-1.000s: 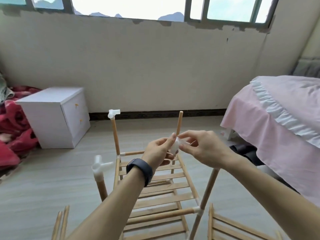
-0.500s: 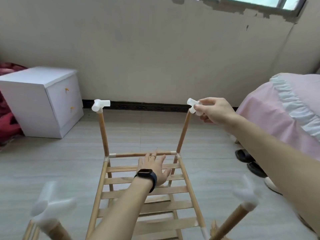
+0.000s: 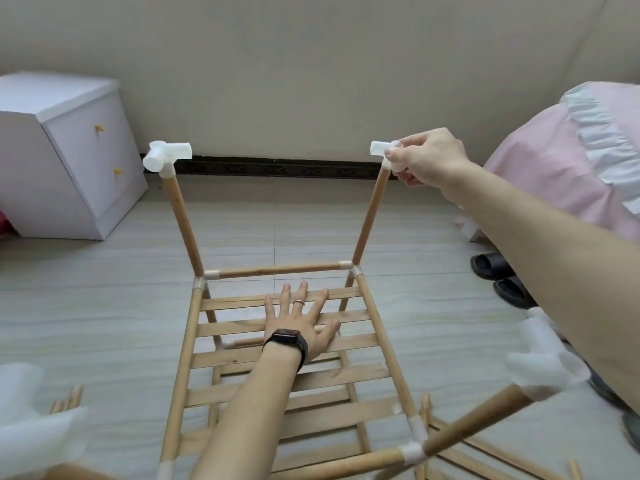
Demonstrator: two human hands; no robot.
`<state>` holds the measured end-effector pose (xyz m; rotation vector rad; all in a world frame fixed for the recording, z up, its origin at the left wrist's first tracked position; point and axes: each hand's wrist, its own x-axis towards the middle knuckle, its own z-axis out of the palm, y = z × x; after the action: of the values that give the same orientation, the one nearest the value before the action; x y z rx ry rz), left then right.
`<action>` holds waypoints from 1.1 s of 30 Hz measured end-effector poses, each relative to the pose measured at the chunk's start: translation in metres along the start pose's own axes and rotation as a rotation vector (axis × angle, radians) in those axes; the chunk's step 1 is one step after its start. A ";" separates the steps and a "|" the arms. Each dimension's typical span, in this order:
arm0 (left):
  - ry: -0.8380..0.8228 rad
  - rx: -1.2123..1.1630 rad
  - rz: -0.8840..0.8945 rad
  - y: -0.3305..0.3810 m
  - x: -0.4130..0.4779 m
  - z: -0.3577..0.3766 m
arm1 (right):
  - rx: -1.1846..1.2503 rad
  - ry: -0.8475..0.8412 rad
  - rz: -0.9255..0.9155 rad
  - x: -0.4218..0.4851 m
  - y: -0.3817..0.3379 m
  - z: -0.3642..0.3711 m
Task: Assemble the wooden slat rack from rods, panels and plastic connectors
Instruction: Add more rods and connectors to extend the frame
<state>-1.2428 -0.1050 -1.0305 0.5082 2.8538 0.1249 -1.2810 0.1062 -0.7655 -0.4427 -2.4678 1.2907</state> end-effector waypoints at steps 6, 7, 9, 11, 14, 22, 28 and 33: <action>-0.005 -0.017 0.009 0.001 -0.002 -0.001 | -0.038 -0.175 0.107 0.019 -0.007 -0.009; -0.005 -0.020 0.009 0.001 -0.002 -0.002 | -0.054 -0.201 0.109 0.019 -0.007 -0.008; -0.009 -0.023 0.018 0.000 -0.002 -0.003 | -0.083 -0.227 0.115 0.018 -0.005 -0.006; -0.009 -0.022 0.020 0.000 -0.002 -0.002 | -0.061 -0.231 0.116 0.018 -0.001 -0.006; -0.017 -0.030 0.021 -0.001 -0.001 -0.002 | -0.044 -0.254 0.096 0.017 0.004 -0.008; 0.001 -0.024 0.019 -0.002 -0.003 0.002 | -0.032 -0.165 0.025 0.008 0.016 -0.002; -0.034 -0.011 0.033 -0.005 -0.004 -0.004 | -0.063 -0.205 0.086 0.000 0.016 -0.005; -0.140 0.073 0.033 -0.014 -0.014 -0.028 | 0.295 -0.165 0.231 -0.059 0.042 -0.040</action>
<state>-1.2416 -0.1239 -1.0025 0.5562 2.7218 -0.0093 -1.2066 0.1336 -0.7867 -0.5765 -2.3503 1.8196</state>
